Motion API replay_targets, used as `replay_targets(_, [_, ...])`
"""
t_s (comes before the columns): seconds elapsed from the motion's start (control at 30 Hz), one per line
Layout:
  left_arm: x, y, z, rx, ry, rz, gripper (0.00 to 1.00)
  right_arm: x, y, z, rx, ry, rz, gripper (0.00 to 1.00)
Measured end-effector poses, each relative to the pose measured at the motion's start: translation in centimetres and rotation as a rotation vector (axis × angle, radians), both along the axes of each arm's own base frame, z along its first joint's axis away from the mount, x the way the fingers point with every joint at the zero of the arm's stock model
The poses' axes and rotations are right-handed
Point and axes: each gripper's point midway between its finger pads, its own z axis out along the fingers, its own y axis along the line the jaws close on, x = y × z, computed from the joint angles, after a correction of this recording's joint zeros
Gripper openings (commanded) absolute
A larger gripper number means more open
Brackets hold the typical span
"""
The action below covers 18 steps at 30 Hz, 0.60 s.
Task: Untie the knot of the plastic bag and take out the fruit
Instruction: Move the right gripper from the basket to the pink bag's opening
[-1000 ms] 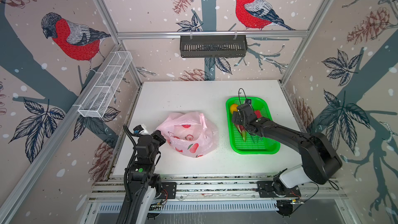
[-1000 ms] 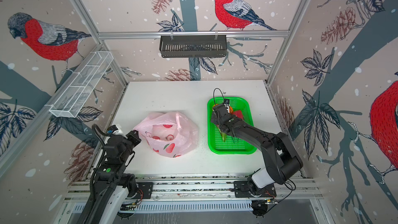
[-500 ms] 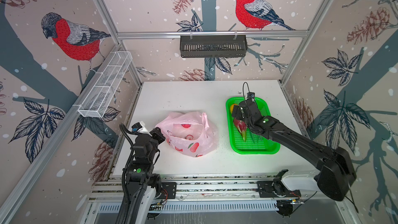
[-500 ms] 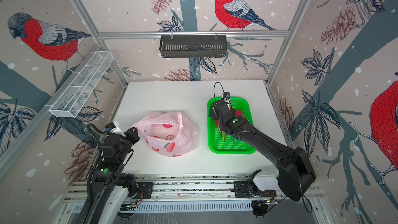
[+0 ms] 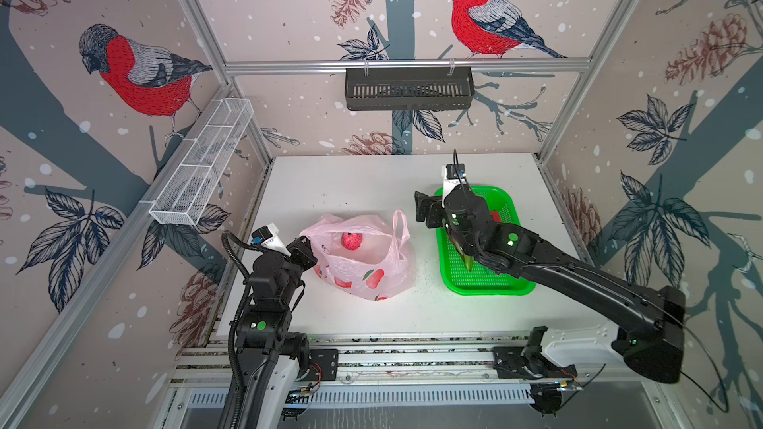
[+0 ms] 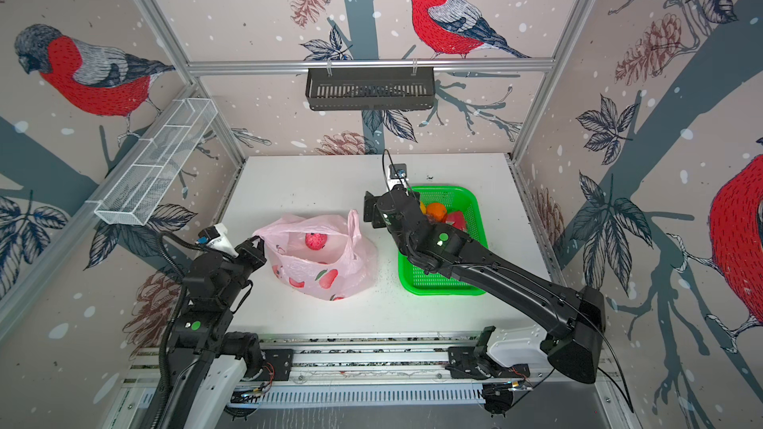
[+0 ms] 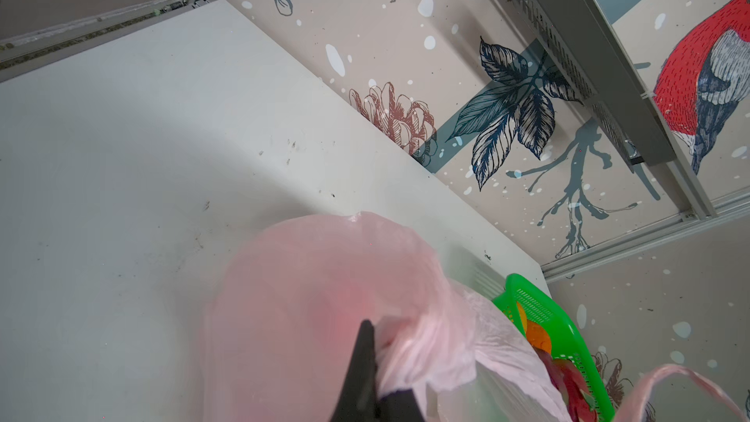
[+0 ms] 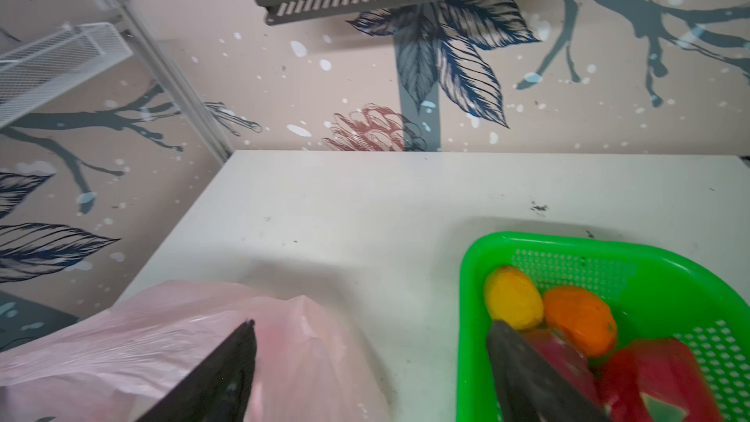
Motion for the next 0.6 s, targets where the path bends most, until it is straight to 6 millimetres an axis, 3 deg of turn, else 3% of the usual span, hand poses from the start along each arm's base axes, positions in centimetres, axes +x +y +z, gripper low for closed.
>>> replay_targets(0.17, [0.0, -0.5, 0.3, 0.001, -0.009, -0.028, 0.0, -3.1, 6.0, 2.3, -0.012, -0.072, 0.171, 0.86])
replay_targets(0.3, [0.0, -0.7, 0.4, 0.008, -0.013, -0.044, 0.0, -4.4, 10.3, 3.2, -0.01, -0.101, 0.278, 0.81])
replay_targets(0.6, [0.2, -1.1, 0.4, 0.01, -0.014, -0.07, 0.0, -5.3, 15.2, -1.4, -0.055, -0.023, 0.415, 0.74])
